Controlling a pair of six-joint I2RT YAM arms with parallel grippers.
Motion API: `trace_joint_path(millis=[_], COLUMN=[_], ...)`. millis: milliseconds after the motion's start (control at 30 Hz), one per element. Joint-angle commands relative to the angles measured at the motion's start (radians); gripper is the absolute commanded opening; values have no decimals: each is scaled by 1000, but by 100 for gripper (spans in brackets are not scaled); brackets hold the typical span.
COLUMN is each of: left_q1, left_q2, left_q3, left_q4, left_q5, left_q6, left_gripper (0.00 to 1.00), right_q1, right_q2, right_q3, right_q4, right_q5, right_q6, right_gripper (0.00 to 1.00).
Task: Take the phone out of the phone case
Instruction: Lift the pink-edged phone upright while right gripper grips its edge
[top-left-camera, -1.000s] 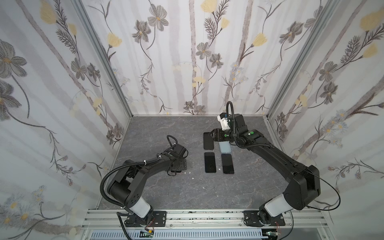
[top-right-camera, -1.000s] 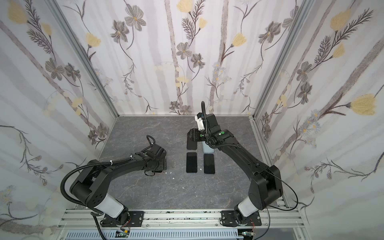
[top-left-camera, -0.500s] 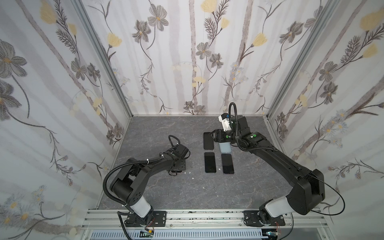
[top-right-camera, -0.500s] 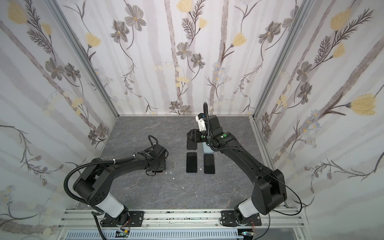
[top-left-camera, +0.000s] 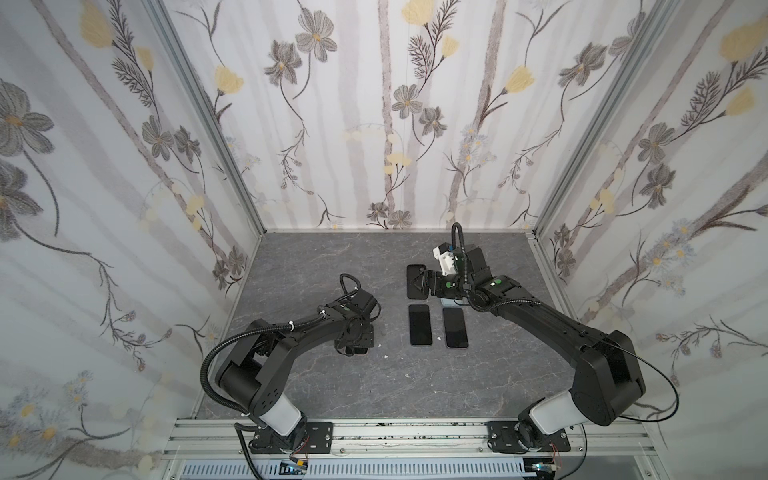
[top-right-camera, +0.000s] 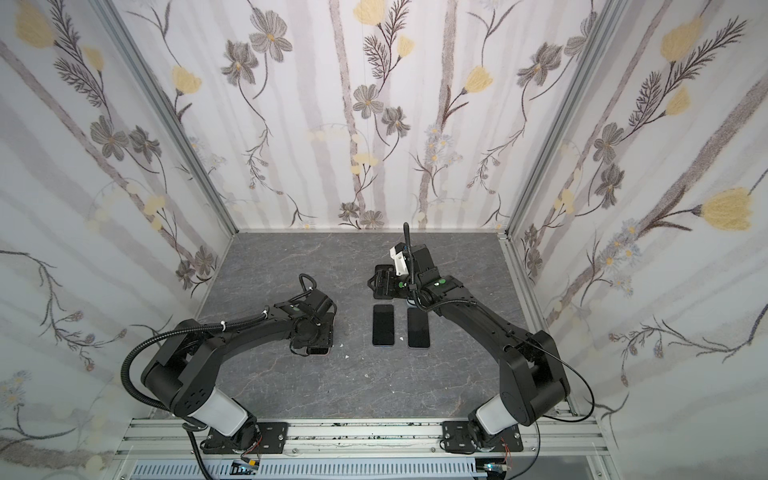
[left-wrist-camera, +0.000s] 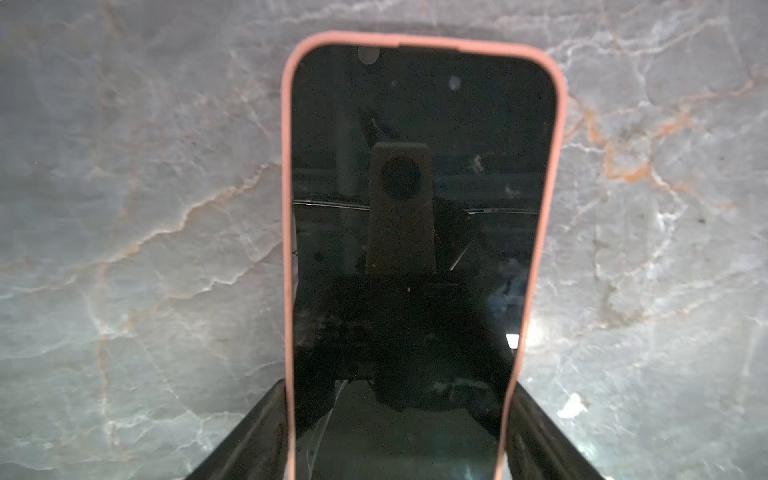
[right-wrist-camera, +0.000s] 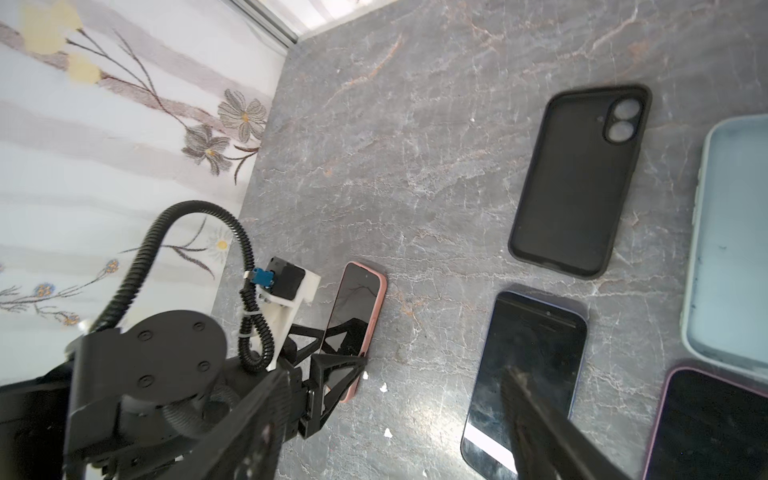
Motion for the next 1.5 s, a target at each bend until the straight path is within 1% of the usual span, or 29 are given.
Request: trace_joint_path(millis=[0,200,333,433,500,667,933,1067,1200,1300,1367,1467], left_q1=[0,19,43,61,64,65,65,64,62,58,56,52], left_q2=[-20,-61,-103,-110,-107,-110,-135,-140,-153,-156,-157,-159], left_q3=[1,-32,-65,-86,-91,-98,-103,-103,-104,-98,-98,-93], left_q4=[21,107,177,220,235,273,311,321,325,325,326,325], left_q5=[87,165,220,270,284,319,350,371,386,398,399,402], left_q6=[-4,-28,-46,-59,-61,-71,-82,-73,-58,-52,-50,-48], left_gripper=[55,53,50,50,50,50,49,49,49,49,49,49], right_q1=[8,40,54,61,71,113,155,156,156,157,156,156], right_q2=[44,131,187,229,256,323,394,411,425,437,445,452], right_q3=[-8,6,15,18,30,79,132,148,168,180,189,206], right_q4=[44,69,97,125,137,151,115,119,108,99,87,54], right_q5=[7,-46,-113,-161,-186,-211,-200,-214,-221,-232,-237,-235], right_q6=[82,148,187,219,233,263,288,290,286,282,272,249], right_gripper=[80,79,76,75,74,72,69,64,55,50,48,42])
